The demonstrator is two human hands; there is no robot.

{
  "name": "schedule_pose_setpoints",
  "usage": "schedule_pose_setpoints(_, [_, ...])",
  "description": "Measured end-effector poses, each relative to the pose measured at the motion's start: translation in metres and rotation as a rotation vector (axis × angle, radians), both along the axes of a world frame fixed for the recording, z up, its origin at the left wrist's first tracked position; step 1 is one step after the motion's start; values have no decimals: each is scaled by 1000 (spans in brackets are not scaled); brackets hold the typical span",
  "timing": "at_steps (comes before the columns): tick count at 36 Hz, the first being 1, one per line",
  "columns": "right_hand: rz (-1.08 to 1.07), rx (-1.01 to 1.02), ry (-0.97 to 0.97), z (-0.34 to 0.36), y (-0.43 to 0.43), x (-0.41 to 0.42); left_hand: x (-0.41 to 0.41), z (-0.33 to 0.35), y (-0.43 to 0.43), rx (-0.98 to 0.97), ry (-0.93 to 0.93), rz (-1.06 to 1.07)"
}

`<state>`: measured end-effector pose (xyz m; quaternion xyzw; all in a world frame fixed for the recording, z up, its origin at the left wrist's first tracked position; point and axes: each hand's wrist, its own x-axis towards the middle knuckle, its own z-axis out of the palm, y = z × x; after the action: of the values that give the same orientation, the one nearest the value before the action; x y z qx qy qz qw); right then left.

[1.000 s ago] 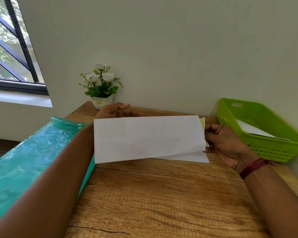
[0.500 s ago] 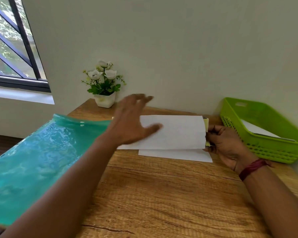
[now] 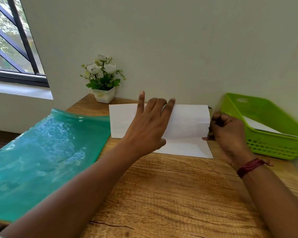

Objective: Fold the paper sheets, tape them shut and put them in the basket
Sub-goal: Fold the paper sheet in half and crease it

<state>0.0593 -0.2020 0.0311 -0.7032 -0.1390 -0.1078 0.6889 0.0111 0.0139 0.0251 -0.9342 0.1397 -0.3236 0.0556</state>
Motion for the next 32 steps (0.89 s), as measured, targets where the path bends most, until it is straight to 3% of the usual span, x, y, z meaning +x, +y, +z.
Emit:
schedule_pose_setpoints(7, [-69,-22,4,-7,-5,8,0,0,-1,23,11,69])
schedule_pose_setpoints(16, [-123,-29,162,-17,-15,21,3,3,11,12,106,151])
schedule_pose_setpoints(24, [-13,-16,256,-17,-6,11,5,-3,20,-14,203,184])
schedule_pose_setpoints(32, [77,-71,399,-21,6,3,3,-8,12,1,247,89])
